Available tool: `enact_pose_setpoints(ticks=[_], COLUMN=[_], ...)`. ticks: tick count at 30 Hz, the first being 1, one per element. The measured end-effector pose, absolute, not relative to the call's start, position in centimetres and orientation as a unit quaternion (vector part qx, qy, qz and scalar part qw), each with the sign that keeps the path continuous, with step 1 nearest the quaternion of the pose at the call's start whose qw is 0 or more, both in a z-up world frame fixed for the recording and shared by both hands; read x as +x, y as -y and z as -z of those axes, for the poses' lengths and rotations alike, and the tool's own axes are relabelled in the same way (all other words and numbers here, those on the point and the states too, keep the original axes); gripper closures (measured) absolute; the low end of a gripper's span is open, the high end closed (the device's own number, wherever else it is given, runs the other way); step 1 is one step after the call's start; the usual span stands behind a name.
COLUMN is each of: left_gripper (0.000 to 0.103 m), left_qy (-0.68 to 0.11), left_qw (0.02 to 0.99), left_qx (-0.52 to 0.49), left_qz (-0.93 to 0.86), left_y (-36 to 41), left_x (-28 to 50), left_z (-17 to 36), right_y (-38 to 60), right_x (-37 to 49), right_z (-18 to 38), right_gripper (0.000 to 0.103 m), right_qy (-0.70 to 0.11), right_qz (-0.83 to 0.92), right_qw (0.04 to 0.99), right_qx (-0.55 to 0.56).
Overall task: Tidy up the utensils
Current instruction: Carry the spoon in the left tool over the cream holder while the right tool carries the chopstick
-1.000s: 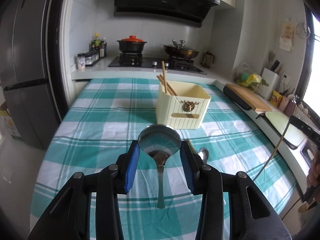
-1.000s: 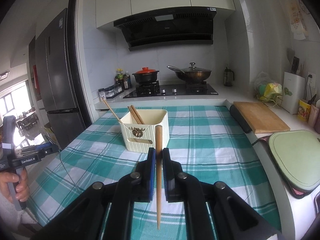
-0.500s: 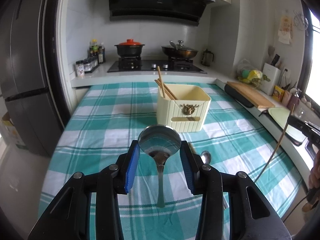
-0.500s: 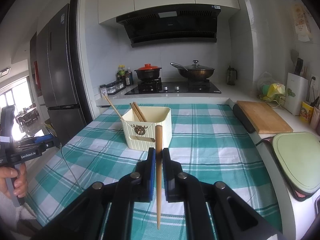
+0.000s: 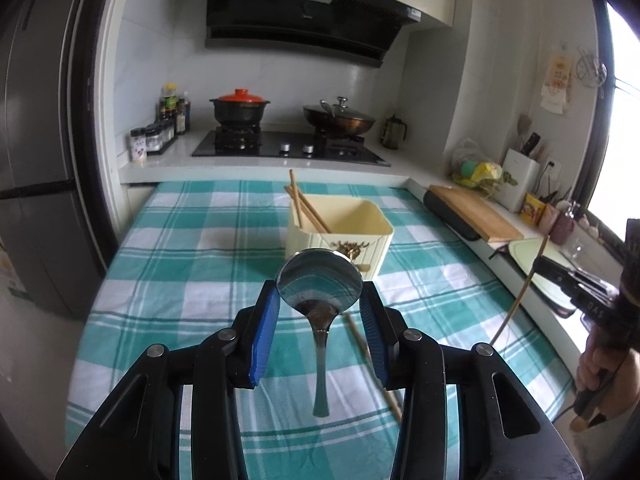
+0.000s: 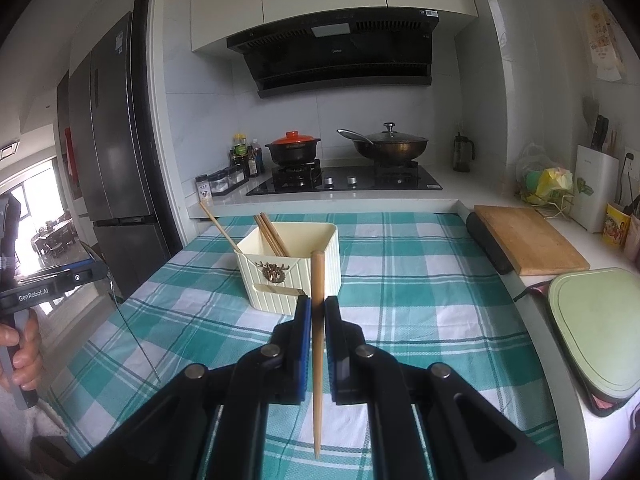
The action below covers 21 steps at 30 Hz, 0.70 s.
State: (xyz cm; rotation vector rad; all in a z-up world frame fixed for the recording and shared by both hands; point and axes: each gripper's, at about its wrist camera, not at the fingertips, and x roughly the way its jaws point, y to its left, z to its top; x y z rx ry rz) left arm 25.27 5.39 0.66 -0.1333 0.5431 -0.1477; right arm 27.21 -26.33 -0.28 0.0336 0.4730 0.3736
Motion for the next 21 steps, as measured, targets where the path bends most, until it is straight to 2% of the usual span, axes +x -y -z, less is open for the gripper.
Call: enact_pose_setpoints(ticks=[6, 13, 17, 21], left_gripper=[0.062, 0.062, 0.062, 0.062], left_qy=[-0.225, -0.156, -0.151, -0.168], left_qw=[0.965, 0.98, 0.981, 0.979], left_qx=[-0.079, -0.082, -0.096, -0.109], left_qz=[0.104, 0.091, 0.068, 0.038], left_y=[-4.5, -3.5, -3.4, -3.6], left_x=[27.4, 33.3, 38.0, 42.8], left_z=[-5.9, -11.6, -11.9, -10.0], right_y=[25.6, 22.5, 20.3, 18.1], right_x=[30.2, 35.7, 39.6, 44.1], right_z=[-3.0, -8.7, -10.6, -9.5], right_gripper=[0.096, 0.096, 0.096, 0.096], right_qy=[-0.2, -0.12, -0.079, -0.072], right_qz=[-0.192, -0.199, -0.213, -0.232], right_qw=[0.961, 0.972, 0.974, 0.97], right_qx=[0.01, -0.02, -0.016, -0.014])
